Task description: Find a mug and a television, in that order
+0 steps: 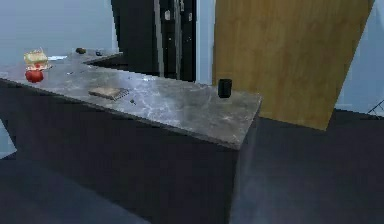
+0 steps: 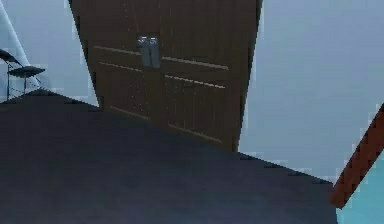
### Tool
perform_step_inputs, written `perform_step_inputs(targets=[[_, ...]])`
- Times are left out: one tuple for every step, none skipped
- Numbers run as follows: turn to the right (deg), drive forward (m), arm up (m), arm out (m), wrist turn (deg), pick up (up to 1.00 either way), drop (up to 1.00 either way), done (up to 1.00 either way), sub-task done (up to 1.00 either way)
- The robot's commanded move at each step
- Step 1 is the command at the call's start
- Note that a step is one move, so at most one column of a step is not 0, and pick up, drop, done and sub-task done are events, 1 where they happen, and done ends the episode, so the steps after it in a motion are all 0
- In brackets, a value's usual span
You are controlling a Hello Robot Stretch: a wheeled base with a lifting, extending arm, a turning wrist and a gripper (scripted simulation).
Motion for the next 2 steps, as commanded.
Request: perform_step_inputs(targets=[[45.0,0.0,0.0,0.0,0.0,0.0,0.0,0.0,0.0],[45.0,0.0,0.0,0.0,0.0,0.0,0.0,0.0,0.0]])
